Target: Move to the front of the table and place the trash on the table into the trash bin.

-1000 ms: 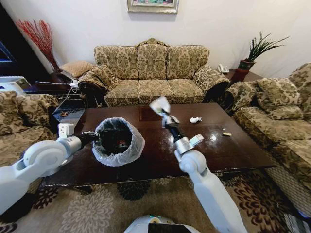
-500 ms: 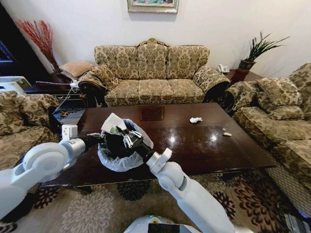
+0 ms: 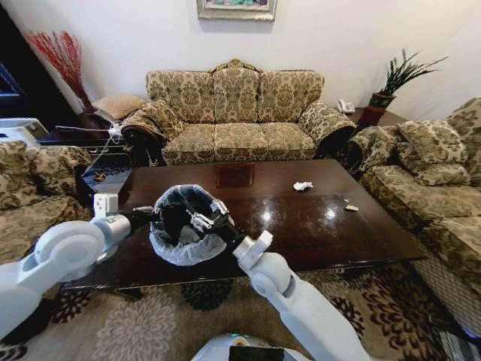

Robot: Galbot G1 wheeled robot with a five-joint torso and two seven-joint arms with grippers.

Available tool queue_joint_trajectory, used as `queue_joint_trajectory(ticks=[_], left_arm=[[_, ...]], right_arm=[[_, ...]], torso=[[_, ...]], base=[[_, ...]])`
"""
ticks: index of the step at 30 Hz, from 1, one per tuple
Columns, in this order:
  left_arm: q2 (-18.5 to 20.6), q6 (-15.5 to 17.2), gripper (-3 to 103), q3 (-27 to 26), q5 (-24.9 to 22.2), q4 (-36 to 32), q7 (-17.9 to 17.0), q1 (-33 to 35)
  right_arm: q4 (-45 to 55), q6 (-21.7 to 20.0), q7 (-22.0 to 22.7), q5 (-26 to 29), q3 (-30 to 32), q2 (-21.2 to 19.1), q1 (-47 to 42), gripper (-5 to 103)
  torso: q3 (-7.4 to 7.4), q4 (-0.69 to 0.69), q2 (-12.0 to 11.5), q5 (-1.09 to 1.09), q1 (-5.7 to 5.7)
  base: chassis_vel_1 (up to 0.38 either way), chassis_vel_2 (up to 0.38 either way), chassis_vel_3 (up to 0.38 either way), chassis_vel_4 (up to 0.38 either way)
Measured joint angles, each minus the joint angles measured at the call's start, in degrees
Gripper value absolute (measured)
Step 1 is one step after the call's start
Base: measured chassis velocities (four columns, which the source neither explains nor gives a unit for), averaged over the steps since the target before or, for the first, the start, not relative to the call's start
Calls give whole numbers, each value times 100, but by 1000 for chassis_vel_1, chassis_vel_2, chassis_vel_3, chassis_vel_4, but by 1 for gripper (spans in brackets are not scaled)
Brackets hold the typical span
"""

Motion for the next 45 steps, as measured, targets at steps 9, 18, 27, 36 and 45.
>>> queue_joint_trajectory(ticks=[9,18,27,36,45], left_arm=[[-289,1,0,90,151,-87,-2,-10],[-660,19,0,23,288,-264,4,82],[-931,70,0,-33,364,-427,6,120],[-1258,108,0,-86,532,-589,35,238],[-1567,140,0,-81,696,-731,92,295]], right_arm=[[-1616,-607,887,977,2023,-260,105,100],[-3514,-351,747,684,2292,-312,865,100],[-4712,16,399,767,2259,-250,1366,100],[-5245,-22,454,409,2213,-146,1696,100],[-5680,-107,461,356,2117,-153,1904,100]], torso=[[1,-1,0,-1,2],[1,2,0,-3,1],[0,-1,0,-2,1],[0,-2,0,-6,-1],[-1,1,0,-5,-2]], base=[[0,0,0,0],[-57,-58,63,54],[-231,-214,223,242],[-91,-117,86,77],[30,63,6,-36]])
